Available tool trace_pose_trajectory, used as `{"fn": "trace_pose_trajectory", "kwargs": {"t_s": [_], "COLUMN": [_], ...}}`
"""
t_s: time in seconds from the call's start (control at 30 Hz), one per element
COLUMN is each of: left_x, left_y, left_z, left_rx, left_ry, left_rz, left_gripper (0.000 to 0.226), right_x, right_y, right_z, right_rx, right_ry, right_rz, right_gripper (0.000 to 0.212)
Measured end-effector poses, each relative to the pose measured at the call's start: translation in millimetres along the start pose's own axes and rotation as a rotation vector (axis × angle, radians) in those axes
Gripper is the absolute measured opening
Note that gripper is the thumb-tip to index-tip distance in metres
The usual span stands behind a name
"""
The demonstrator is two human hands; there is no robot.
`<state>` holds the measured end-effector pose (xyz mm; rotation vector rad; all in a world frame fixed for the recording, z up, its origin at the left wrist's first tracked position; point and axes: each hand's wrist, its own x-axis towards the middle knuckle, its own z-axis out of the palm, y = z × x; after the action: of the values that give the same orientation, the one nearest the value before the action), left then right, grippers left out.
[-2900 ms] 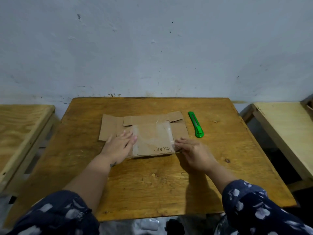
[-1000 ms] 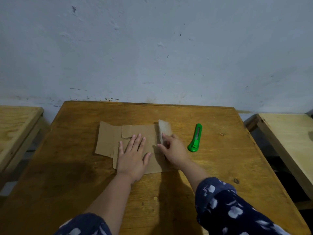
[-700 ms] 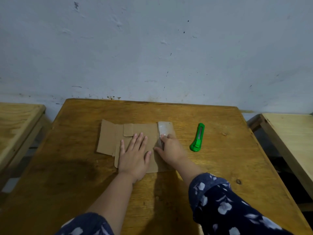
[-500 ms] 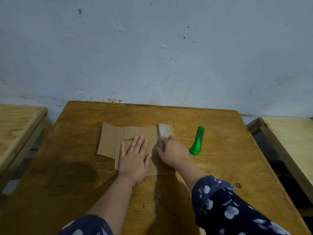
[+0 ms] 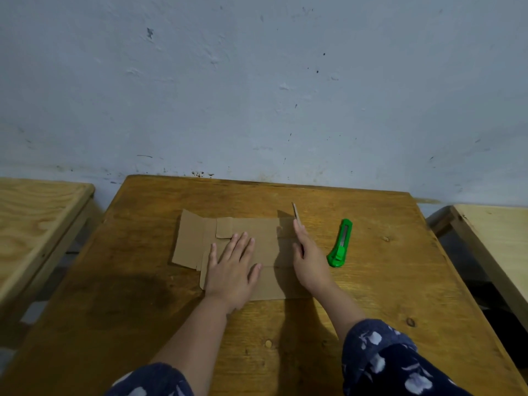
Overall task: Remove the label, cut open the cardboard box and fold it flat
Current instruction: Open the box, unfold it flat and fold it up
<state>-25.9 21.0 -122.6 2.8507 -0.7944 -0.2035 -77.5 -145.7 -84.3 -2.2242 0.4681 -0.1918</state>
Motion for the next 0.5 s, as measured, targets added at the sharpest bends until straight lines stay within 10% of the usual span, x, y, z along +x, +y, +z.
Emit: {"fn": "trace_pose_trajectory", "kwargs": {"t_s": [0.27,0.5], "left_x": [-16.1,-48.6], "left_y": [-24.1,-61.8], "left_z": [-24.0,-29.2], "left_rx": [-0.16,-0.328], "left_ry": [0.215,0.452], "left_rz": [-0.017,-0.392], "left_gripper": [0.068,0.056], "right_x": [-1.6,-1.2], "right_y": [0.0,0.3], "right_z": [-9.6,-7.0], "right_rx": [0.031,-0.023], "right_ry": [-0.018,-0.012], "right_rz": [0.048,0.065], "right_gripper": [0.058,0.058]}}
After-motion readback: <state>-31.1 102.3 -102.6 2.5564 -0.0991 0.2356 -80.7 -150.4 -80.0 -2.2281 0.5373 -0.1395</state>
